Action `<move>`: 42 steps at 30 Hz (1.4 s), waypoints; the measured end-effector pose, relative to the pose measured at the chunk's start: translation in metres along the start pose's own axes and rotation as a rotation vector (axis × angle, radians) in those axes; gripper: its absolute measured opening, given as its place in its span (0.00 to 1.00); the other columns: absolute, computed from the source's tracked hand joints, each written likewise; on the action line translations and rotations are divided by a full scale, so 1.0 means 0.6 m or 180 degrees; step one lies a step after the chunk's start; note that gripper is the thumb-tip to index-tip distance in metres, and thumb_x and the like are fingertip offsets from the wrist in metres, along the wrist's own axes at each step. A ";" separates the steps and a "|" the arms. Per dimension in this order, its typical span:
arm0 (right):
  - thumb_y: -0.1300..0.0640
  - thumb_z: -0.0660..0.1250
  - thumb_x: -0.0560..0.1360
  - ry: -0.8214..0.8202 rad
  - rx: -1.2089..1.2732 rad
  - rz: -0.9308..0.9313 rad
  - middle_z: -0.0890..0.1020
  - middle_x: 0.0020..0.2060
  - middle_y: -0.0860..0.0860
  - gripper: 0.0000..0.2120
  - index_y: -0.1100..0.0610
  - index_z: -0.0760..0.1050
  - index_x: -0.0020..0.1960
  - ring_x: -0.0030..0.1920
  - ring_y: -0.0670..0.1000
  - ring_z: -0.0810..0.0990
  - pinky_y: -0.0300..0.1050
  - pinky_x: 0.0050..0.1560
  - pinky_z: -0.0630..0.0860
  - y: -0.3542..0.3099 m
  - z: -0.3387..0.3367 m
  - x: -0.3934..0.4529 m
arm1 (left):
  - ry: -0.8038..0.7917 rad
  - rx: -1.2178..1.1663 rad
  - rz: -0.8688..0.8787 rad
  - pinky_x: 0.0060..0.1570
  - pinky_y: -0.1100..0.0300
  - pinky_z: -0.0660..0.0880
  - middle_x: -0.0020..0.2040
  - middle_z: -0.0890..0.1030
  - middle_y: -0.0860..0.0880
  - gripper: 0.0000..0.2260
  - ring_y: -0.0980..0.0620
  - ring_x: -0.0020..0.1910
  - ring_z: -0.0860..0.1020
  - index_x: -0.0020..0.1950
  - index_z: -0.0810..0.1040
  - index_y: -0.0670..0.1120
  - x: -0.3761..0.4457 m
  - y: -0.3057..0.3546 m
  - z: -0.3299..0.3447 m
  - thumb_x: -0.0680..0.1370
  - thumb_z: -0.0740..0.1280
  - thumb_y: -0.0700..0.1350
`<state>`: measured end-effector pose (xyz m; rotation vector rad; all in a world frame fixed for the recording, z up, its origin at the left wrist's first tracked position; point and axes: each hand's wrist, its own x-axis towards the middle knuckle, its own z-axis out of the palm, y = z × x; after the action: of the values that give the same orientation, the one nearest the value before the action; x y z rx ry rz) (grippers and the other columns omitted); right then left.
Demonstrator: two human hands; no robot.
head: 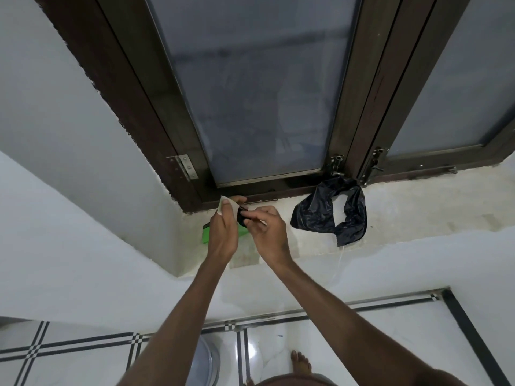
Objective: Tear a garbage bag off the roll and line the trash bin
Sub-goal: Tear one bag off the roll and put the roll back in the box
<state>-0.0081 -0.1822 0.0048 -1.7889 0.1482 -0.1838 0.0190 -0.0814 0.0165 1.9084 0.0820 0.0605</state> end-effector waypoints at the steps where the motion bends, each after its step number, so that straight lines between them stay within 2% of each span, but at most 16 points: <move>1: 0.67 0.68 0.77 -0.0013 -0.0037 0.0020 0.82 0.55 0.53 0.13 0.59 0.82 0.59 0.55 0.45 0.81 0.45 0.61 0.79 -0.005 0.004 0.001 | -0.0021 0.0007 0.0047 0.54 0.62 0.75 0.50 0.80 0.55 0.19 0.54 0.53 0.79 0.49 0.76 0.61 0.003 -0.004 -0.004 0.86 0.46 0.51; 4: 0.63 0.64 0.78 -0.0202 0.0383 0.0347 0.87 0.49 0.52 0.13 0.55 0.82 0.59 0.53 0.47 0.84 0.44 0.59 0.78 -0.019 -0.005 0.010 | -0.0309 0.0201 0.0194 0.58 0.55 0.77 0.53 0.81 0.54 0.18 0.53 0.55 0.80 0.56 0.76 0.62 0.010 -0.017 -0.029 0.84 0.47 0.59; 7: 0.58 0.58 0.82 -0.0441 0.1493 0.1079 0.87 0.43 0.57 0.12 0.58 0.76 0.60 0.52 0.51 0.85 0.48 0.63 0.77 -0.025 -0.028 0.023 | -0.0861 0.0663 0.0434 0.61 0.56 0.74 0.61 0.78 0.56 0.21 0.56 0.60 0.77 0.69 0.68 0.61 0.012 -0.029 -0.054 0.78 0.58 0.65; 10: 0.47 0.56 0.83 -0.0738 0.1705 0.1235 0.87 0.48 0.60 0.19 0.60 0.78 0.59 0.55 0.53 0.85 0.49 0.64 0.76 -0.023 -0.041 0.029 | -0.1292 0.1423 0.0585 0.65 0.58 0.70 0.68 0.71 0.59 0.36 0.58 0.65 0.71 0.76 0.59 0.61 0.013 -0.043 -0.068 0.73 0.72 0.60; 12: 0.44 0.60 0.81 -0.0813 0.1648 0.1159 0.87 0.49 0.58 0.20 0.59 0.80 0.57 0.55 0.52 0.85 0.46 0.61 0.78 -0.026 -0.046 0.028 | -0.1342 0.1928 0.0993 0.66 0.56 0.72 0.72 0.71 0.55 0.40 0.54 0.69 0.71 0.78 0.57 0.58 0.018 -0.054 -0.072 0.72 0.75 0.56; 15: 0.46 0.66 0.79 -0.0783 0.1408 0.1009 0.87 0.48 0.55 0.16 0.58 0.83 0.53 0.51 0.49 0.85 0.40 0.50 0.81 -0.037 -0.057 0.026 | -0.1227 0.2483 0.1484 0.62 0.52 0.76 0.71 0.74 0.49 0.40 0.48 0.66 0.74 0.78 0.59 0.52 0.021 -0.060 -0.066 0.71 0.75 0.55; 17: 0.49 0.69 0.77 -0.0750 0.1029 0.0849 0.86 0.47 0.53 0.12 0.57 0.84 0.53 0.50 0.48 0.84 0.37 0.45 0.81 -0.037 -0.059 0.025 | -0.1100 0.2705 0.1513 0.59 0.49 0.77 0.69 0.76 0.47 0.40 0.46 0.63 0.76 0.77 0.61 0.51 0.021 -0.060 -0.060 0.70 0.76 0.57; 19: 0.56 0.72 0.76 -0.0629 0.0676 0.0692 0.85 0.47 0.51 0.06 0.55 0.85 0.51 0.49 0.47 0.84 0.37 0.42 0.81 -0.028 -0.060 0.027 | -0.1048 0.2764 0.1505 0.60 0.49 0.76 0.68 0.76 0.47 0.38 0.45 0.64 0.76 0.75 0.63 0.50 0.020 -0.063 -0.054 0.70 0.75 0.58; 23: 0.65 0.72 0.73 -0.0379 0.0354 0.0622 0.85 0.45 0.51 0.09 0.54 0.86 0.49 0.48 0.51 0.83 0.41 0.44 0.81 0.003 -0.058 0.034 | -0.1065 0.2715 0.1391 0.62 0.51 0.72 0.68 0.75 0.46 0.36 0.45 0.65 0.74 0.74 0.66 0.49 0.013 -0.057 -0.046 0.71 0.76 0.56; 26: 0.69 0.73 0.72 -0.0284 0.0505 0.0698 0.84 0.42 0.51 0.10 0.58 0.84 0.50 0.45 0.48 0.82 0.39 0.45 0.79 0.018 -0.049 0.034 | -0.0955 0.2384 0.1104 0.61 0.52 0.73 0.67 0.75 0.47 0.35 0.46 0.63 0.73 0.72 0.67 0.48 0.006 -0.054 -0.044 0.70 0.77 0.54; 33: 0.70 0.72 0.73 -0.0153 0.1127 0.0934 0.85 0.43 0.56 0.10 0.58 0.82 0.49 0.46 0.52 0.85 0.42 0.46 0.82 0.024 -0.028 0.031 | -0.0856 0.2270 0.1012 0.56 0.54 0.71 0.63 0.76 0.46 0.31 0.46 0.61 0.73 0.68 0.69 0.46 0.006 -0.058 -0.046 0.70 0.76 0.55; 37: 0.70 0.73 0.71 0.0058 0.1018 0.0849 0.85 0.47 0.55 0.12 0.58 0.81 0.51 0.49 0.51 0.85 0.44 0.46 0.83 0.024 -0.024 0.033 | -0.0859 0.2278 0.1063 0.56 0.54 0.70 0.63 0.76 0.45 0.31 0.46 0.60 0.73 0.68 0.70 0.45 0.005 -0.055 -0.046 0.70 0.76 0.54; 40: 0.69 0.74 0.70 0.0190 0.0905 0.0907 0.85 0.42 0.56 0.12 0.58 0.80 0.51 0.46 0.54 0.85 0.48 0.47 0.83 0.028 -0.019 0.032 | -0.0899 0.2254 0.1065 0.56 0.54 0.70 0.63 0.76 0.45 0.29 0.46 0.59 0.72 0.67 0.70 0.45 0.004 -0.056 -0.043 0.71 0.76 0.54; 42: 0.70 0.74 0.70 0.0190 0.0894 0.0983 0.86 0.40 0.56 0.13 0.59 0.79 0.51 0.44 0.53 0.85 0.46 0.46 0.82 0.032 -0.018 0.032 | -0.0951 0.2253 0.1048 0.56 0.54 0.70 0.63 0.75 0.46 0.29 0.46 0.60 0.72 0.66 0.70 0.46 0.004 -0.060 -0.042 0.71 0.76 0.54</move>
<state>0.0087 -0.2005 -0.0109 -1.4609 0.4180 -0.0335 0.0184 -0.0459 -0.0089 2.5972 -0.4718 -0.0393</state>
